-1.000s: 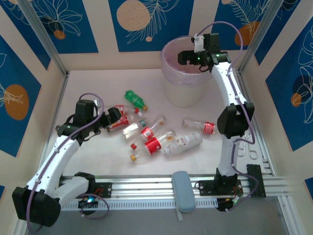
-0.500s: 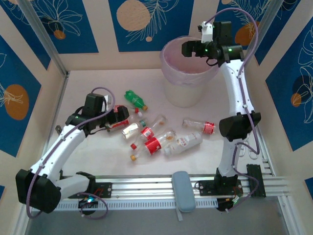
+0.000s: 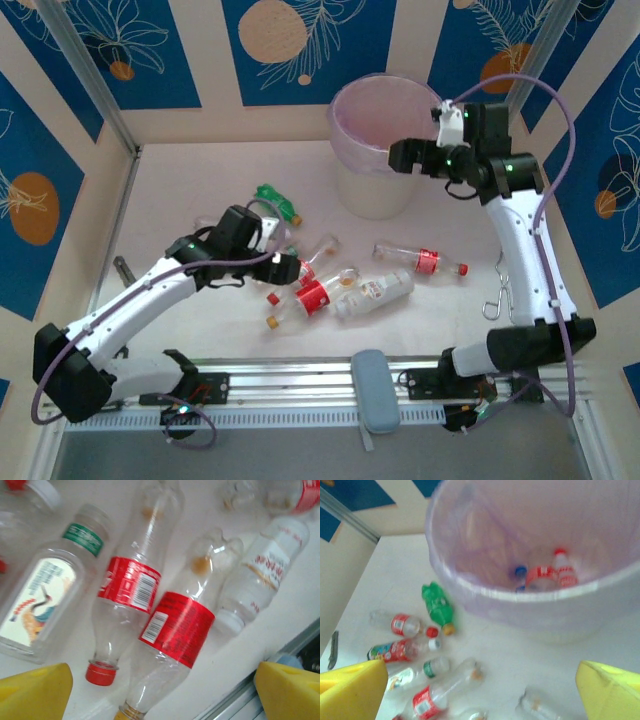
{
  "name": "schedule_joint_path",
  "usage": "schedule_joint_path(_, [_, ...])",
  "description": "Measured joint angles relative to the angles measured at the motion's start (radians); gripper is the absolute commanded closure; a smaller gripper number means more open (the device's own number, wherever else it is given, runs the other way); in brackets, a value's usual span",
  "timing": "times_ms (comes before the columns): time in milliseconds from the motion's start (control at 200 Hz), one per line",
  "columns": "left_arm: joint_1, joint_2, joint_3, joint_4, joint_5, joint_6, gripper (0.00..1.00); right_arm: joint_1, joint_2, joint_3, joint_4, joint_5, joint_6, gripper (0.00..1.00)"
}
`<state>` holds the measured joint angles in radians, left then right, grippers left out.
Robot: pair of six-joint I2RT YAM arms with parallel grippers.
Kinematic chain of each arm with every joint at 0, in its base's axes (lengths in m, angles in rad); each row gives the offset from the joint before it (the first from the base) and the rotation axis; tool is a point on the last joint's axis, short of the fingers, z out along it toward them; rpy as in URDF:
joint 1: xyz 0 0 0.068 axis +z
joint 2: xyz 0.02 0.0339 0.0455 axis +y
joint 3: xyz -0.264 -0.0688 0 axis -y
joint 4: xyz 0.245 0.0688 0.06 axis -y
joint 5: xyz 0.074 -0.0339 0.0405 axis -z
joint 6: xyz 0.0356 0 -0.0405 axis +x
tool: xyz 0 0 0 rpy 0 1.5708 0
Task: Put the plastic bottles in the bin
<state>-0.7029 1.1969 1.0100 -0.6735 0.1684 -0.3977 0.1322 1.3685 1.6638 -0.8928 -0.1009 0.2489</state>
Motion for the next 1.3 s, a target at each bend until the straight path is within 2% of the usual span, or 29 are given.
schedule_joint_path(60, [-0.045, 0.021, -0.01, 0.004, -0.002, 0.017, 0.12, -0.002, -0.052, -0.101, 0.01, -0.014, 0.021, 0.05])
schedule_joint_path(230, [-0.148, 0.121, -0.024, 0.026, -0.015, 0.045, 0.26, -0.024, -0.195, -0.347, 0.024, -0.046, 0.073, 0.08])
schedule_joint_path(405, [-0.214, 0.236, -0.024, 0.059, -0.046, 0.06, 0.27, -0.055, -0.349, -0.455, 0.018, -0.057, 0.093, 0.07])
schedule_joint_path(555, [-0.267, 0.294, -0.023, 0.071, -0.116, 0.067, 0.23, -0.08, -0.451, -0.5, 0.008, -0.06, 0.094, 0.07])
schedule_joint_path(870, [-0.303, 0.354, -0.034, 0.074, -0.203, 0.062, 0.21, -0.088, -0.467, -0.545, 0.009, -0.073, 0.094, 0.07])
schedule_joint_path(1301, [-0.304, 0.406, -0.058, 0.125, -0.215, 0.037, 0.19, -0.088, -0.461, -0.568, 0.018, -0.095, 0.101, 0.07])
